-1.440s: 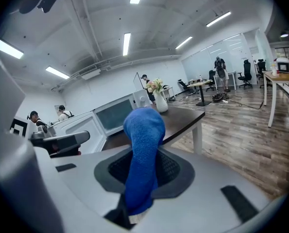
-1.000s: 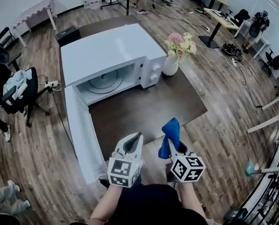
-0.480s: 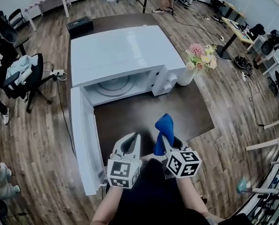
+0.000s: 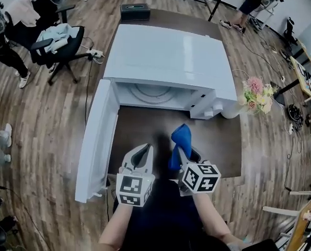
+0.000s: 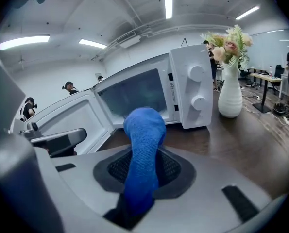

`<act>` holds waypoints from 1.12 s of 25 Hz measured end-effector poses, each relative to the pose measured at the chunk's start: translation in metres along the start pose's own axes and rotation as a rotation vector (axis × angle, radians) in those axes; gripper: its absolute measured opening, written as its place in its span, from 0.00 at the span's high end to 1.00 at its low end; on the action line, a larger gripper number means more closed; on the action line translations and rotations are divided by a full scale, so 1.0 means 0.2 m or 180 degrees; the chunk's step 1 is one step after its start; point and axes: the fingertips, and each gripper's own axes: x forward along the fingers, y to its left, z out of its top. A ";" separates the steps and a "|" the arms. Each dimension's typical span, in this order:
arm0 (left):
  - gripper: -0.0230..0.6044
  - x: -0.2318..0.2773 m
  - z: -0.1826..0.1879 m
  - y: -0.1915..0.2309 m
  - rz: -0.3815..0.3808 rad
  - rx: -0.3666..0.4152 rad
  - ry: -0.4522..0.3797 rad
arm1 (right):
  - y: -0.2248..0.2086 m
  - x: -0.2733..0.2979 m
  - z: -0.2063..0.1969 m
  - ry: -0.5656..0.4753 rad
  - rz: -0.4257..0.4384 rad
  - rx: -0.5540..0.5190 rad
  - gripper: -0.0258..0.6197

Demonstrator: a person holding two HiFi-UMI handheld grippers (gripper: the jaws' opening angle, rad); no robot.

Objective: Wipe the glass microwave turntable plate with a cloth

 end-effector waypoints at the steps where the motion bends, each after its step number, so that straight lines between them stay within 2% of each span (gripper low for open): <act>1: 0.96 0.01 -0.01 0.00 0.0071 -0.0035 -0.0004 | -0.01 0.02 0.00 0.0039 0.0044 -0.0057 0.83; 5: 0.96 0.05 -0.03 0.02 0.0287 -0.0166 -0.0040 | -0.05 0.09 0.03 0.0154 0.0209 -0.0364 0.84; 12: 0.96 0.11 -0.04 0.09 0.0577 -0.0007 -0.0116 | -0.02 0.26 0.17 0.0031 0.0504 -0.0825 0.84; 16: 0.96 0.10 -0.07 0.16 0.0797 -0.0045 -0.0156 | 0.05 0.34 0.26 -0.0059 0.0693 -0.1000 0.84; 21: 0.96 0.10 -0.10 0.22 0.0831 0.0055 -0.0148 | 0.17 0.46 0.41 -0.0274 0.0773 -0.1353 0.84; 28: 0.96 0.13 -0.13 0.24 0.0756 -0.0009 -0.0272 | 0.31 0.65 0.59 -0.0397 0.0571 -0.2135 0.84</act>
